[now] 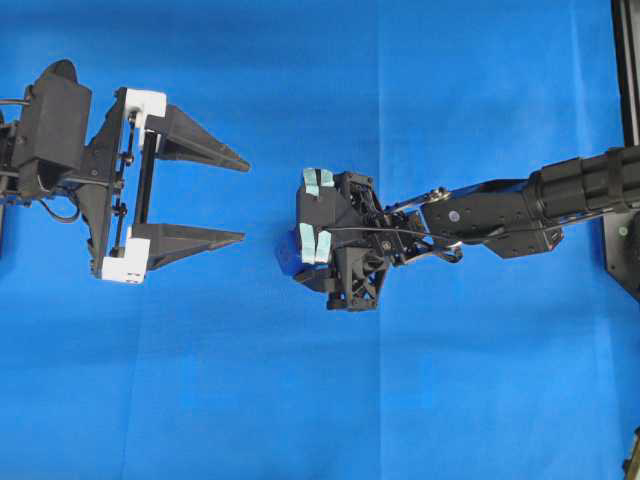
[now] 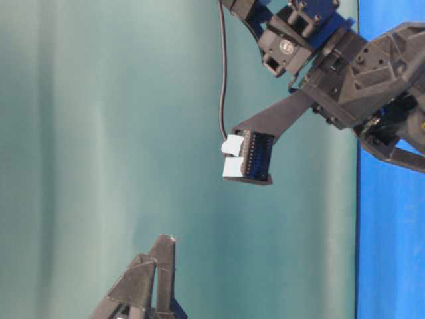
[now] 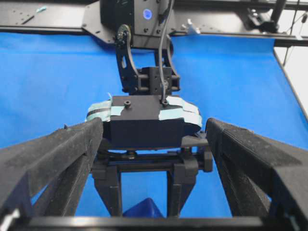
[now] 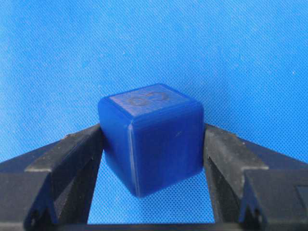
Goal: Handover the blue block to the right arm after grasping it with the left arm, then place it in the designated position.
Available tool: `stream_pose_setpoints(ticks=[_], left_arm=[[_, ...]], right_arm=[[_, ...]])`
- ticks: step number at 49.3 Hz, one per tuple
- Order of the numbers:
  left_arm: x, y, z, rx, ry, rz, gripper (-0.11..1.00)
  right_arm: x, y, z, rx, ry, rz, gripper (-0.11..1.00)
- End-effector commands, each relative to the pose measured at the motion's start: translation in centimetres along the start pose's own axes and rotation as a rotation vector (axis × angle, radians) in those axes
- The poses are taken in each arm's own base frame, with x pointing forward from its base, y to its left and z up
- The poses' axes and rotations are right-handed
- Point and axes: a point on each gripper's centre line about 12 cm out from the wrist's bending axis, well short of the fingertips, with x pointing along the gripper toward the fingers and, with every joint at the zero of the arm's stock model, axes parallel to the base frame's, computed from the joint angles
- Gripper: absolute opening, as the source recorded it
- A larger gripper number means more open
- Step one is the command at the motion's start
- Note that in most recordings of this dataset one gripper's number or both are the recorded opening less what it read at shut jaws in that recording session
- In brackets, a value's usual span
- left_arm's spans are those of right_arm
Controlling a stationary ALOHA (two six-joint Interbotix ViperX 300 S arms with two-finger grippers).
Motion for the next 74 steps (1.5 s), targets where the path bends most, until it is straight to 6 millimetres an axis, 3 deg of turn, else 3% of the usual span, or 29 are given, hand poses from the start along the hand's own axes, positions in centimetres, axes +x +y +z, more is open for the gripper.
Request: stream_pose_setpoints(ticks=[1, 5, 11, 14, 22, 35, 45, 74], left_arm=[[-0.1, -0.2, 1.1, 0.007, -0.032, -0.005, 0.93], [-0.1, -0.2, 1.1, 0.007, -0.032, -0.005, 0.93], [-0.2, -0.2, 1.0, 0.007, -0.032, -0.005, 0.93], [-0.2, -0.2, 1.0, 0.007, -0.03, -0.005, 0.93], [-0.2, -0.2, 1.0, 0.008, -0.032, -0.005, 0.93], [-0.2, -0.2, 1.0, 0.008, -0.032, -0.005, 0.93], [-0.1, -0.2, 1.2, 0.008, -0.035, -0.006, 0.93], [-0.1, -0.2, 1.2, 0.008, -0.035, -0.006, 0.93]], right_arm=[[-0.5, 0.3, 1.2, 0.013, -0.034, 0.01, 0.54], [-0.5, 0.4, 1.2, 0.018, -0.034, 0.011, 0.56], [-0.5, 0.3, 1.1, 0.021, -0.029, 0.007, 0.87], [-0.5, 0.3, 1.1, 0.024, -0.029, 0.006, 0.96], [-0.5, 0.4, 1.2, 0.027, -0.032, 0.007, 0.84], [-1.6, 0.7, 2.3, 0.026, -0.06, 0.011, 0.86], [-4.9, 1.6, 4.3, 0.009, -0.093, -0.007, 0.86], [-17.6, 1.5, 8.7, -0.023, -0.231, -0.108, 0.86]])
